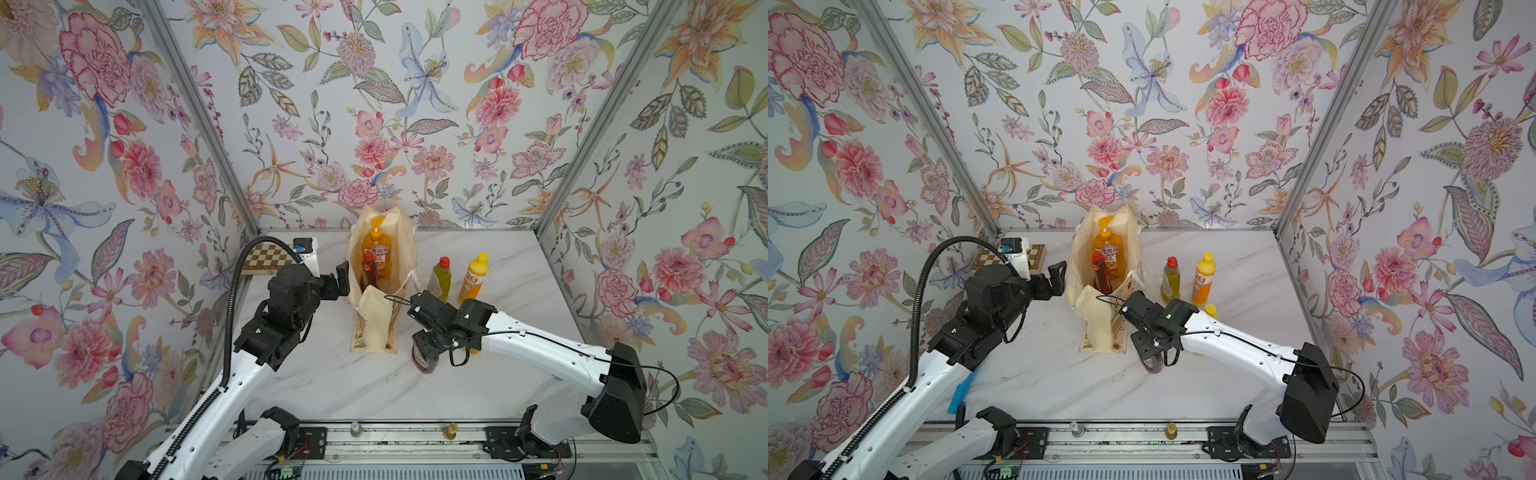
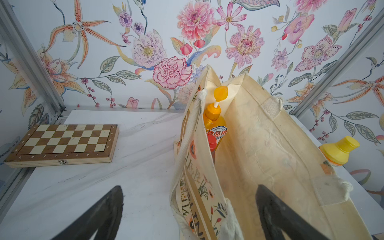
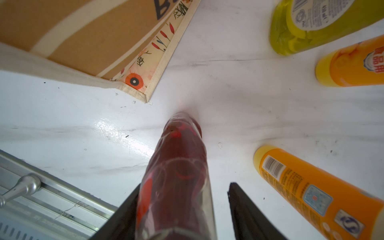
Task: Pack dish soap into the shopping bag
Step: Pick up the bottle of dish soap at the center of the board.
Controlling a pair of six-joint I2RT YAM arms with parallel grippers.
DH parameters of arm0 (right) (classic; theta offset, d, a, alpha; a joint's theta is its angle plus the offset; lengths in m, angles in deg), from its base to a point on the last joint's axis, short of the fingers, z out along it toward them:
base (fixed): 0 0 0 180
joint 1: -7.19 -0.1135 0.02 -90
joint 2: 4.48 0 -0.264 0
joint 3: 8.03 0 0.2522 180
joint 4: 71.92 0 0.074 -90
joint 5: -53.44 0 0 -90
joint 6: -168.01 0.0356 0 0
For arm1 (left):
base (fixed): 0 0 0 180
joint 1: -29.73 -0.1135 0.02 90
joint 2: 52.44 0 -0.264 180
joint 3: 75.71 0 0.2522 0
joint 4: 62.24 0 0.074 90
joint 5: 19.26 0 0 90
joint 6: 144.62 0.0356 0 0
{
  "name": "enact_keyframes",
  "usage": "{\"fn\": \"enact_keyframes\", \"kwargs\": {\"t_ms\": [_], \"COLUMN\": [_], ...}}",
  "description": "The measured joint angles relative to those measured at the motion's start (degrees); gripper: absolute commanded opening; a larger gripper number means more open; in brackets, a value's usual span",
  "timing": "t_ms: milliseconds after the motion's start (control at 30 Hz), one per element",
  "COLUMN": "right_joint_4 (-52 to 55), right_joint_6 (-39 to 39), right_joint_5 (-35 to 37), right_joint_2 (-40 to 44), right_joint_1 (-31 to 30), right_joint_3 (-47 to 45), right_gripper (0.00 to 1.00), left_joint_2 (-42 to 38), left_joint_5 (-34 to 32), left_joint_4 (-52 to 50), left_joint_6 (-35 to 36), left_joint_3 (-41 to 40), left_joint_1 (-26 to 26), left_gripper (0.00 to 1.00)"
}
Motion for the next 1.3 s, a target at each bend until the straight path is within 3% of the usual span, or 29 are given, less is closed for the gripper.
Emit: {"fn": "enact_keyframes", "kwargs": {"t_ms": [333,1300], "right_joint_4": [-4.31,-5.22], "right_joint_6": [-0.2,-0.17], "right_joint_5": [-0.02,0.96], "right_joint_2": [-0.39,3.02], "right_joint_1": [0.22,-2.6], "right_joint_3": [-0.63,-3.15], "right_gripper": [0.61,0.64], "left_joint_2": [0.0,0.7], "left_joint_5": [0.02,0.5], "left_joint_4": [0.04,0.44], "left_joint_6": [0.0,-0.44], "left_joint_3": [-0.04,-0.26], "left_joint_1": [0.0,-0.07], "left_gripper": [0.99,0.99]}}
